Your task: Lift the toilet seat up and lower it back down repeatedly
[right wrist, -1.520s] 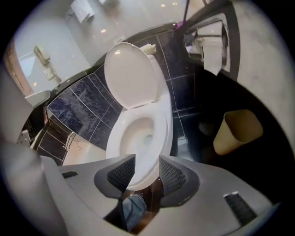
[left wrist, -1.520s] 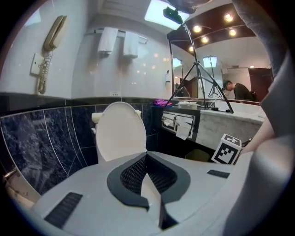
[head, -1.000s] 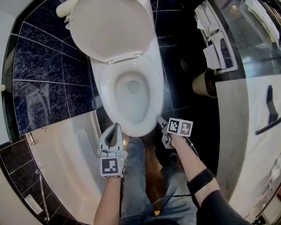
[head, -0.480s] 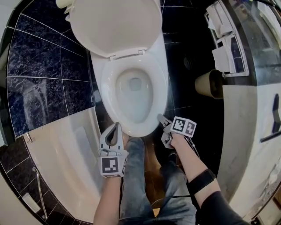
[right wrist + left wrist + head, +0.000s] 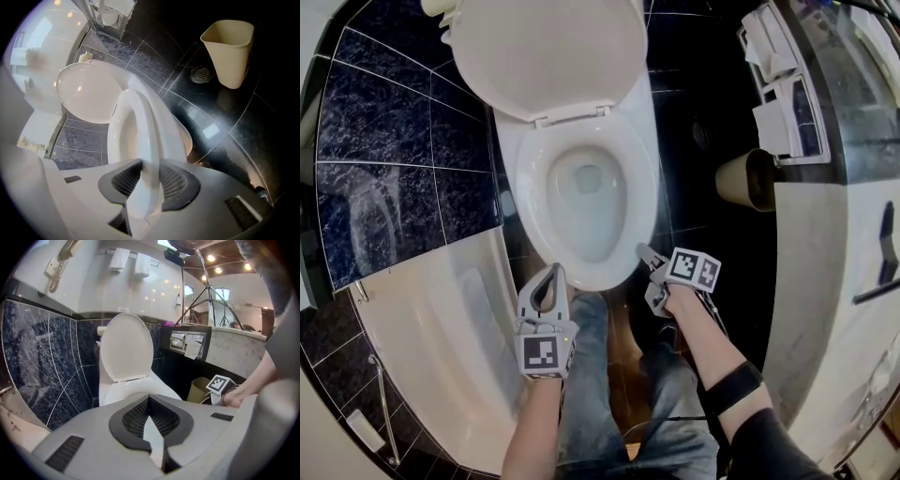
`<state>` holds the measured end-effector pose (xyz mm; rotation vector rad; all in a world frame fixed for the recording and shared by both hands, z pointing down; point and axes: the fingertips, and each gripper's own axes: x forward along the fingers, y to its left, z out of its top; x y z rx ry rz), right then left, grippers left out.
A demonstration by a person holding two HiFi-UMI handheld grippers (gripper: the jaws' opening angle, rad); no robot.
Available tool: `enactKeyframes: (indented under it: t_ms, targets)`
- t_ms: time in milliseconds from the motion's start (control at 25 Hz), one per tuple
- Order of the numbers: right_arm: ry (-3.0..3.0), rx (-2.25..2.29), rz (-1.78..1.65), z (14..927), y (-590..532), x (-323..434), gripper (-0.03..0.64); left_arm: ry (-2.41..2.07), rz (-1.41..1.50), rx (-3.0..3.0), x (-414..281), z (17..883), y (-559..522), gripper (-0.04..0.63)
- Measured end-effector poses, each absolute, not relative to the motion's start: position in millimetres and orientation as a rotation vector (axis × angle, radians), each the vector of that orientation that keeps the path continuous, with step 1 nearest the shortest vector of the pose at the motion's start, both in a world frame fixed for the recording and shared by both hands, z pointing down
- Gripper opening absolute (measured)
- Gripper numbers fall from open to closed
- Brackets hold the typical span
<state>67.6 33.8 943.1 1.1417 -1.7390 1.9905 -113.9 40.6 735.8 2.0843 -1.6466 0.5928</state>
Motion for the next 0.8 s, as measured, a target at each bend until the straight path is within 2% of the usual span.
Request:
enactKeyframes:
  t_ms: [440,800]
  targets:
    - [-1.718,1.091,2.015,876.9,25.9,68.6,0.126,-1.598,0.708,2.020,-120.7,737.2,95.1,-0.008]
    - [-1.734,1.072,2.043,814.4,9.2,63.8,0.129,-1.409,0.808,1.910,-112.8,791.1,170.4,-0.008]
